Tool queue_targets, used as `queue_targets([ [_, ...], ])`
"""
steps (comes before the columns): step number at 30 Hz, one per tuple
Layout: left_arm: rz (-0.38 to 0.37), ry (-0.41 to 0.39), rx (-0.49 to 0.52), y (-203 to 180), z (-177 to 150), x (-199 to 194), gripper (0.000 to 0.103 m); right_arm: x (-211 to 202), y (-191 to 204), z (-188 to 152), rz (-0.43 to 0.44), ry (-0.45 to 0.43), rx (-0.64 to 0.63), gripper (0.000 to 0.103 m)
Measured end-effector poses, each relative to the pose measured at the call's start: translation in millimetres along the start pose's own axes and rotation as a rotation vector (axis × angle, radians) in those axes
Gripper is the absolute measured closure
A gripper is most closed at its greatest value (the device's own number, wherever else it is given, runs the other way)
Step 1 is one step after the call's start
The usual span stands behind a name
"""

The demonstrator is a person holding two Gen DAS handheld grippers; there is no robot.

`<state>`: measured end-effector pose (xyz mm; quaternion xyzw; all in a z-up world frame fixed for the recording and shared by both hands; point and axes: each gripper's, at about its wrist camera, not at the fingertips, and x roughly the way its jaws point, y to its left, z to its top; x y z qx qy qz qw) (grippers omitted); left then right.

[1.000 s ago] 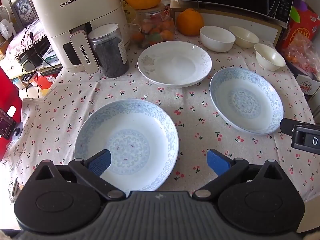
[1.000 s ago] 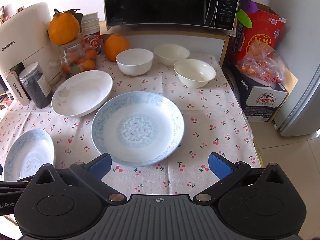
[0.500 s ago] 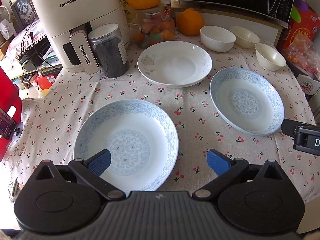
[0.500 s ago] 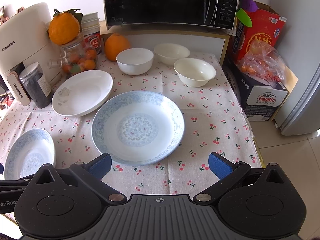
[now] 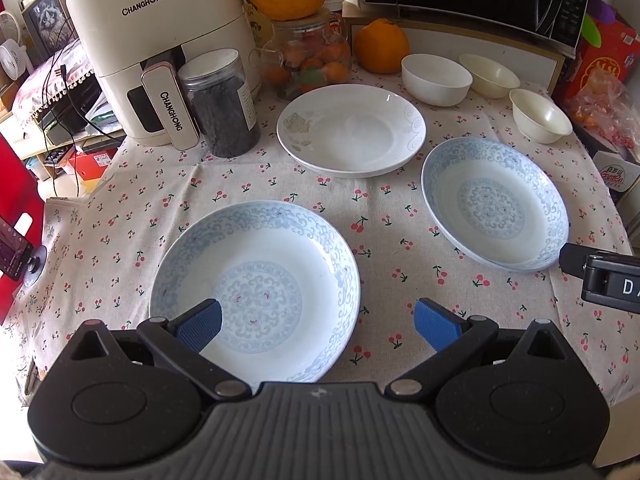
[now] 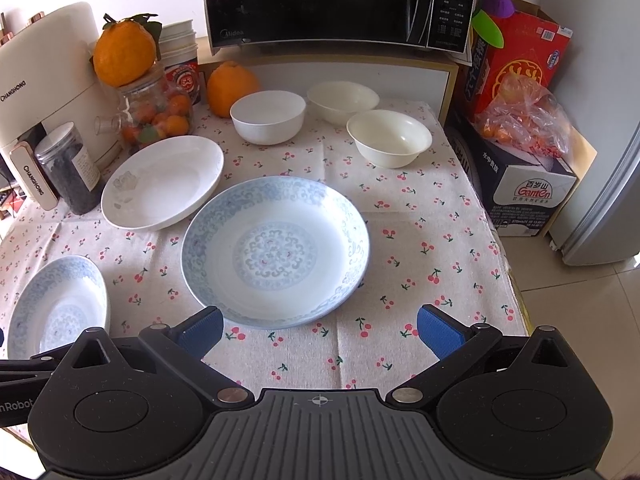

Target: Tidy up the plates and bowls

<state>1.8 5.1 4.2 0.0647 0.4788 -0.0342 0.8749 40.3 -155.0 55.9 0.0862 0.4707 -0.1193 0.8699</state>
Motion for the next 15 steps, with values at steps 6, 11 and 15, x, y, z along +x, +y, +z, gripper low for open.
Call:
queue_targets([
  [6,0.003,0.001,-0.004,1.4,-0.3,1.5,0.001,1.0,0.1,-0.3,-0.001,0.006,0.001,0.000],
  [11,0.005,-0.001,-0.003,1.7,-0.8,1.4,0.001,1.7,0.1,0.7,-0.001,0.007,-0.001,0.000],
  [15,0.006,0.000,0.001,2.0,-1.0,2.1,0.001,1.4,-1.0,-0.5,-0.001,0.009,0.002,0.000],
])
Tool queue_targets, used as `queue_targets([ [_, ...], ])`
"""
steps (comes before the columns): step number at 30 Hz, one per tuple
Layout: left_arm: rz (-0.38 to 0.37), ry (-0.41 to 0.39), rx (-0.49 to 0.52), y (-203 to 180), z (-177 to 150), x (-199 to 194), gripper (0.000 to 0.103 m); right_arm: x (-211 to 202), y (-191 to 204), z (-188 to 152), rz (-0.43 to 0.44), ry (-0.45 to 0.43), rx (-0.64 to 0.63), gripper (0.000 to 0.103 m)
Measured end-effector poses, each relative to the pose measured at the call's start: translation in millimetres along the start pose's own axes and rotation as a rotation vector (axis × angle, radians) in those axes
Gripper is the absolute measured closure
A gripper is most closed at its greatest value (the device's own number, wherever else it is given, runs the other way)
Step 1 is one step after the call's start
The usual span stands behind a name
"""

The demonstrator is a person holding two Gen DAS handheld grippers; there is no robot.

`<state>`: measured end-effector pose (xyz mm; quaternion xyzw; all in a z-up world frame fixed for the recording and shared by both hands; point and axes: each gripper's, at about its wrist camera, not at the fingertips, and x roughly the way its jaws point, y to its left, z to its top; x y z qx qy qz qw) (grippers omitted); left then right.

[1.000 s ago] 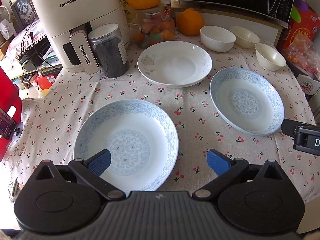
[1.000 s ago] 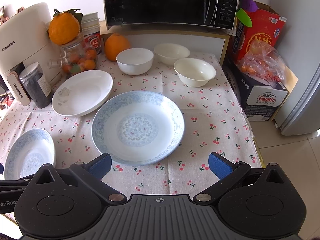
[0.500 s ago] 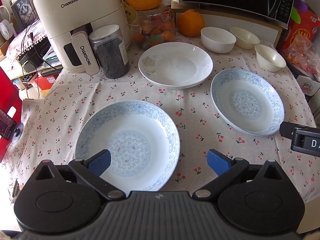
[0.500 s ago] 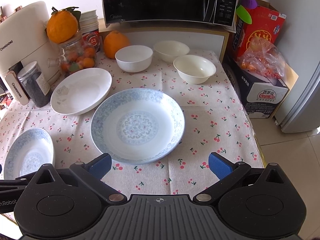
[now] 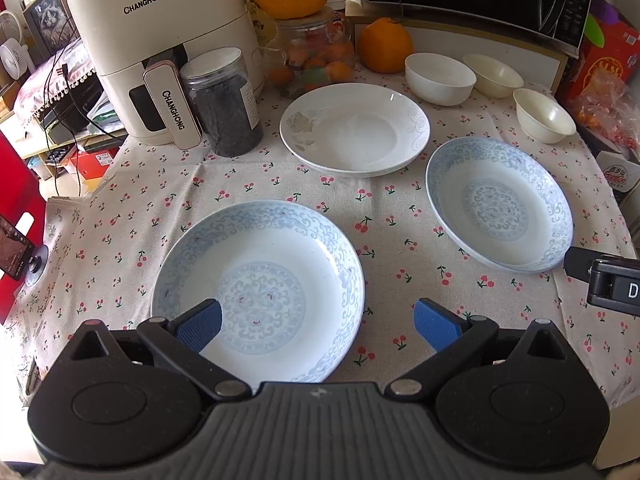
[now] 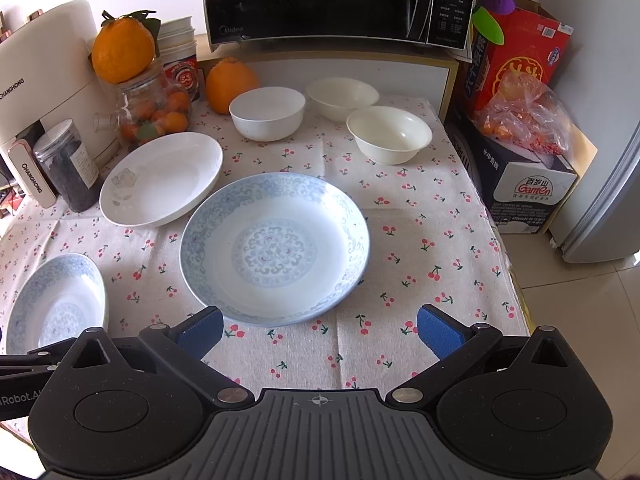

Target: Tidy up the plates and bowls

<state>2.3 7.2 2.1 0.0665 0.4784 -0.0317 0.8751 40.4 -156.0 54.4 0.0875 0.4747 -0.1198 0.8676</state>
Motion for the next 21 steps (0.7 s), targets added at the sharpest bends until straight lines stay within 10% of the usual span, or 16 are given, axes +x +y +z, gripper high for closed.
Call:
queue_targets([
  [21,0.015,0.009,-0.009,-2.7,2.3,4.7,0.001,2.5,-12.5,1.9,-0.013,0.007,0.023,0.000],
])
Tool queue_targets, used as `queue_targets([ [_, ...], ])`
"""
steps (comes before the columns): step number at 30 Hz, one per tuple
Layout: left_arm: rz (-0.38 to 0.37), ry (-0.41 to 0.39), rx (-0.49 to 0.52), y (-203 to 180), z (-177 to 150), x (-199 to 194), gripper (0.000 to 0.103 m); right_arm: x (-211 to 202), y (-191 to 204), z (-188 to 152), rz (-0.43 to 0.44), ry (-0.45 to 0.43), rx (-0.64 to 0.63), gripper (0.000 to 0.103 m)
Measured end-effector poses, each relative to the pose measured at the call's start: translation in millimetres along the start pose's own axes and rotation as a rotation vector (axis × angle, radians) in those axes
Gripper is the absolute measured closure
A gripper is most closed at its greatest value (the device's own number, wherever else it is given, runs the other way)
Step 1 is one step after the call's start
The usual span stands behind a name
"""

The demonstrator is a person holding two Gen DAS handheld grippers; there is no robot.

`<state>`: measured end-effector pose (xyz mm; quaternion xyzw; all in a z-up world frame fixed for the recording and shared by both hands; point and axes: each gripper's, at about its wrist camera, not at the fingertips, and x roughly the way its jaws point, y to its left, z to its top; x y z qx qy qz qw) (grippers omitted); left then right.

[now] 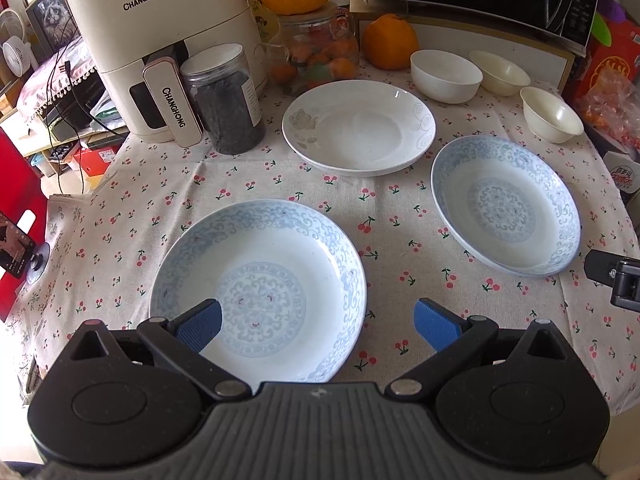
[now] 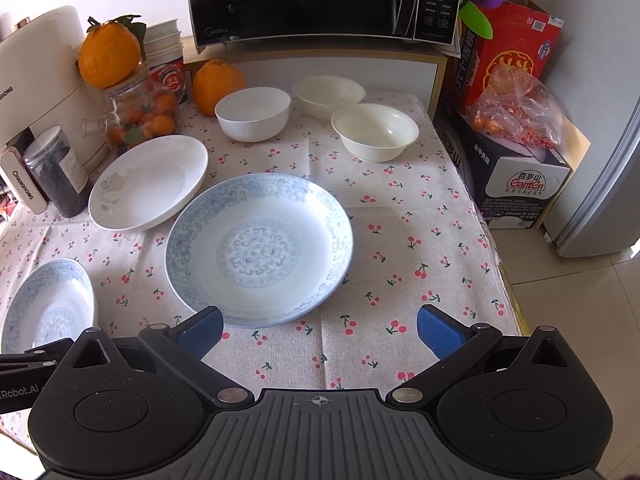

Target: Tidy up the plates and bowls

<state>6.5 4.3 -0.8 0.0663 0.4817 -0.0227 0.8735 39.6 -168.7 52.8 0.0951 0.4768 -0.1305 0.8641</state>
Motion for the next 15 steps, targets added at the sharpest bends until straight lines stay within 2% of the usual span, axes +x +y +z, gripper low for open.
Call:
queue_targets([
  [15,0.006,-0.007,0.007,-6.1,2.3,2.6,0.001,4.5,-11.4,-1.1,-0.015,0.012,0.012,0.000],
])
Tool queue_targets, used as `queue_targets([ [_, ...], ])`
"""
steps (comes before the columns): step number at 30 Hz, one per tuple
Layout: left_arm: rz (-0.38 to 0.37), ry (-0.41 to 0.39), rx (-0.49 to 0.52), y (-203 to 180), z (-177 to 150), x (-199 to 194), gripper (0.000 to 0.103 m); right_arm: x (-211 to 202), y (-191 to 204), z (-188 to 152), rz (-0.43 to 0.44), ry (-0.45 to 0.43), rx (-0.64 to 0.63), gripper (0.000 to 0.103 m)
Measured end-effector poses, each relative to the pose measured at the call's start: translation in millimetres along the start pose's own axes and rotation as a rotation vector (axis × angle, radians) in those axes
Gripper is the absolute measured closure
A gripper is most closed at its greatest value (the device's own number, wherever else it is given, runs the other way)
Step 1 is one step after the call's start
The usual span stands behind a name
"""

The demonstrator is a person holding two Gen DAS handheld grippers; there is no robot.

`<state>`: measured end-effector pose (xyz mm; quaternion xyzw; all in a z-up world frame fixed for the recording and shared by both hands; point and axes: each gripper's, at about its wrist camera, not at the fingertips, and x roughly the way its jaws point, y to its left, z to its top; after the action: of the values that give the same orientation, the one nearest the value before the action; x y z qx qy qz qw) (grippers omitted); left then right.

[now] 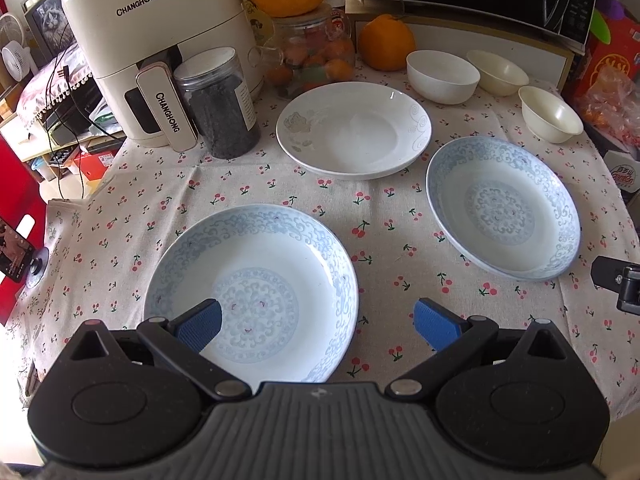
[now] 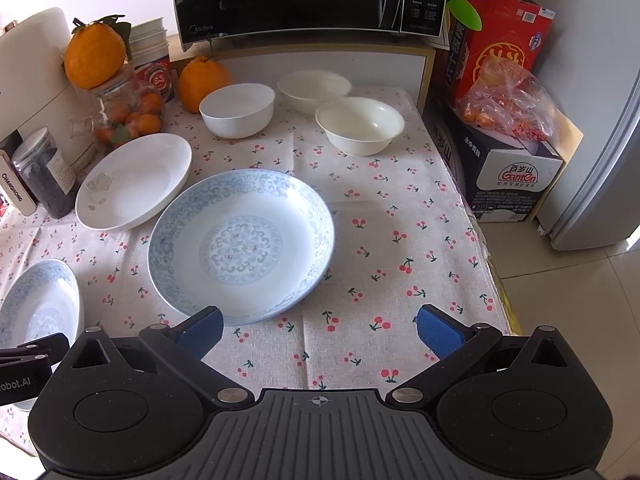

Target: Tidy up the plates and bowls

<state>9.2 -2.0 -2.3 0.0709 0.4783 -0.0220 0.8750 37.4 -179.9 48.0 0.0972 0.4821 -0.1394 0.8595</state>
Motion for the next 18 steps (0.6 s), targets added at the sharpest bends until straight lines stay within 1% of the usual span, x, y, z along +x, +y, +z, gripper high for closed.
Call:
queue_targets([
  [4,-0.006,-0.022,0.006,-0.7,3.4,1.1,0.000,1.1,-1.3,1.4,-0.005,0.011,0.001,0.000],
  [7,-0.014,-0.063,0.022,-2.7,8.6,-1.4,0.000,-3.4,-1.6,6.7,-0.005,0.000,-0.014,0.000],
  [11,-0.044,-0.133,0.053,-7.8,16.0,-7.1,0.000,-13.6,-8.0,21.7,0.001,-0.032,-0.001,0.000],
  [13,-0.056,-0.129,0.063,-10.8,20.4,-6.4,0.000,-17.2,-12.2,29.8,-0.003,-0.049,0.009,0.000],
  [18,-0.139,-0.107,0.114,-19.9,33.2,-1.0,0.000,-16.9,-15.3,46.8,0.002,-0.082,-0.014,0.000],
])
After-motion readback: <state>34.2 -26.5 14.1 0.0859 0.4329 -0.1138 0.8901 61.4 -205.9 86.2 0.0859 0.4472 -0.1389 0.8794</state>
